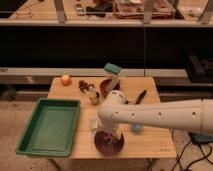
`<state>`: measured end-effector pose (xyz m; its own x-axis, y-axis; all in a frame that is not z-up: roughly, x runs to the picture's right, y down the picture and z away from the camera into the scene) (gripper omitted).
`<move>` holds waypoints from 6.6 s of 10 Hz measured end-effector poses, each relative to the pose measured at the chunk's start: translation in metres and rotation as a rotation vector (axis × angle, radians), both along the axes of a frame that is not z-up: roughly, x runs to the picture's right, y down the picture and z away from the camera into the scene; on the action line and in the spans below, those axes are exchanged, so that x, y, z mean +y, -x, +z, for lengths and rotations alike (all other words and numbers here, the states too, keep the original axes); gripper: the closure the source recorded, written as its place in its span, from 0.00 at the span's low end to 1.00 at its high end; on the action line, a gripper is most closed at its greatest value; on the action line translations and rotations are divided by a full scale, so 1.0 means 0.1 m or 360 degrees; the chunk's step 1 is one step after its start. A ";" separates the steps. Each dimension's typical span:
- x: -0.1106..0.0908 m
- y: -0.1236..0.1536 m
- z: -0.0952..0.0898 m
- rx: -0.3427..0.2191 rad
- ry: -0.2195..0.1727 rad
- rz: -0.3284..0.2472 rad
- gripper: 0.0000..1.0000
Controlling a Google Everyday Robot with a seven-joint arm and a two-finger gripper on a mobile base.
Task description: Place apple in purple bowl
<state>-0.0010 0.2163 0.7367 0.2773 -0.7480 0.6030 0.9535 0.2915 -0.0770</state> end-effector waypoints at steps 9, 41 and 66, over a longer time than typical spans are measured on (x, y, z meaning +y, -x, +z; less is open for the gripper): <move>0.00 0.00 0.00 0.0000 0.0000 0.0000 0.20; -2.68 1.74 1.17 -0.0381 -0.1004 0.0054 0.20; -3.41 2.37 2.44 -0.0663 -0.1056 0.0061 0.20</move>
<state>-0.2382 -0.1249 0.9810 0.1590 -0.9828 0.0934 0.8539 0.1844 0.4866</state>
